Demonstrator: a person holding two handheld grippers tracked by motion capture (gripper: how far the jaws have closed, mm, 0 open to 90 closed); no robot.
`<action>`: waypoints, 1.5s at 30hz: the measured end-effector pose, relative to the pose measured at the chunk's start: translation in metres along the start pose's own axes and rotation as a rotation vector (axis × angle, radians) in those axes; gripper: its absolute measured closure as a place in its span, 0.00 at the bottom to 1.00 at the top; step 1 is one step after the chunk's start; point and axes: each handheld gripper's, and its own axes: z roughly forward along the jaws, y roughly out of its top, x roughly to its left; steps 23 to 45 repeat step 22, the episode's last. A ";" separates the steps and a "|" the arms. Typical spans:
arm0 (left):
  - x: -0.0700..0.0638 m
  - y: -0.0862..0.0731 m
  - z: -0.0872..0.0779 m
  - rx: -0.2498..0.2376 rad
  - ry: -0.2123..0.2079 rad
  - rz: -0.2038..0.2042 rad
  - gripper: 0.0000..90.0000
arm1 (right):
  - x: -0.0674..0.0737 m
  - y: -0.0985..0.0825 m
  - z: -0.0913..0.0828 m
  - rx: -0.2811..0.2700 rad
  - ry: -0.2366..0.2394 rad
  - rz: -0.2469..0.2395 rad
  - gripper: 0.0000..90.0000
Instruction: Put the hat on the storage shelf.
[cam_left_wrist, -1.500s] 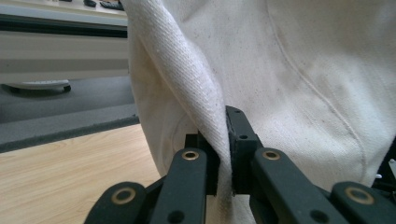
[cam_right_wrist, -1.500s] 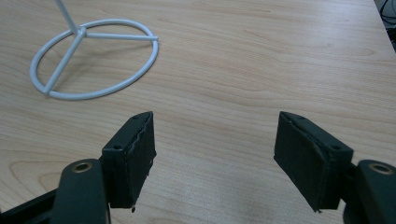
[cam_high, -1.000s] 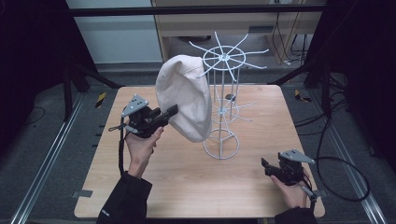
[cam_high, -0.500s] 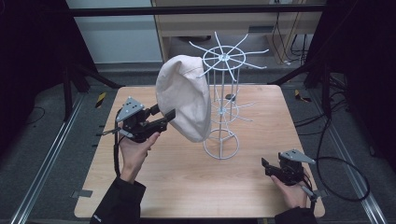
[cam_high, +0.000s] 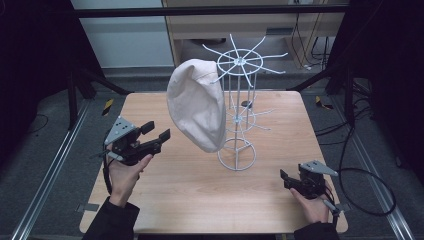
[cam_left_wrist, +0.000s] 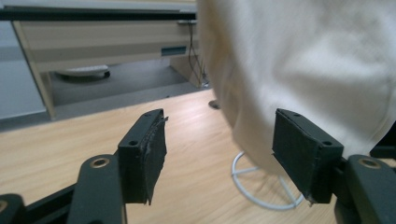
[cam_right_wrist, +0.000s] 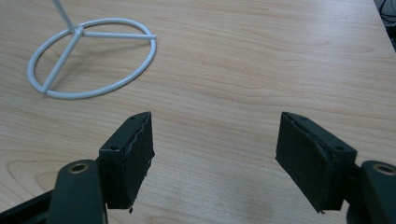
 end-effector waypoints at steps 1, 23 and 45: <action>0.002 -0.003 -0.001 0.004 0.007 -0.002 0.38 | 0.000 0.000 0.000 0.001 -0.003 -0.005 0.30; 0.057 -0.118 -0.011 0.297 0.146 -0.010 0.37 | 0.002 -0.004 0.005 0.007 -0.013 -0.045 0.27; 0.057 -0.118 -0.011 0.297 0.146 -0.010 0.37 | 0.002 -0.004 0.005 0.007 -0.013 -0.045 0.27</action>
